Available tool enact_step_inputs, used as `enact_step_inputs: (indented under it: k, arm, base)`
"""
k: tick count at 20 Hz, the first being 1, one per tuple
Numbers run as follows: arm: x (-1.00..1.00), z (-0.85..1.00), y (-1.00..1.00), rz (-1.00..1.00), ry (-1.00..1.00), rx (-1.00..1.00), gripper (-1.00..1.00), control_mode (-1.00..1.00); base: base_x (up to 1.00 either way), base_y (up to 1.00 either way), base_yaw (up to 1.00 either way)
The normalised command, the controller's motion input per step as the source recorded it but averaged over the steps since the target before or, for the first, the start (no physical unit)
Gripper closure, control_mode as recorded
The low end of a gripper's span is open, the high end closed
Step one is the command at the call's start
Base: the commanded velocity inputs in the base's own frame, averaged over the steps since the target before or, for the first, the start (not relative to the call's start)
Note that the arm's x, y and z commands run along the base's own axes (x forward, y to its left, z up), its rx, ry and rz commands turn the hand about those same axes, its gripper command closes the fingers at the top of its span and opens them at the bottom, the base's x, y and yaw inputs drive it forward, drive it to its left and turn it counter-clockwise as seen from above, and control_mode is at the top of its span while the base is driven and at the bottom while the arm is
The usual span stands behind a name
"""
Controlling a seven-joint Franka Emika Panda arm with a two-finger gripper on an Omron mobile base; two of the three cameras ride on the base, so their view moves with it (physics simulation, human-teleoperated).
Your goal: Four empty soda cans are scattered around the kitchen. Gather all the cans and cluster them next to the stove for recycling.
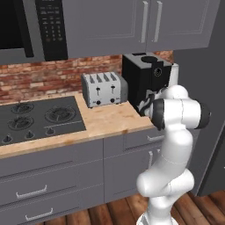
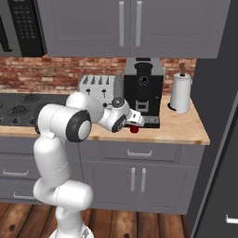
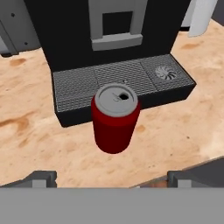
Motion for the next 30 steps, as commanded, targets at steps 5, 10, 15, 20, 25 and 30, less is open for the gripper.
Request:
enact_step_inputs:
  k: [5,10,15,20,25,30]
  arm:
    - [0.12,-0.06,-0.11,0.0,-0.02,0.0,-1.0,-1.0]
    - [0.16,-0.04,-0.06,0.0,0.0,0.0,-1.0,-1.0]
    - [0.08,-0.02,-0.01,0.0,-0.01,0.0,-1.0,-1.0]
    - [0.07,-0.01,0.0,0.0,0.0,0.0,-1.0,-1.0]
    - [0.14,-0.03,0.0,0.0,0.0,0.0,-1.0,-1.0]
    - [0.23,-0.01,0.0,0.0,0.0,0.0,-1.0,-1.0]
  base:
    - [0.0,0.0,0.0]
    - [0.0,0.0,0.0]
    - [0.0,0.0,0.0]
    - [0.0,0.0,0.0]
    - [0.0,0.0,0.0]
    - [0.0,0.0,0.0]
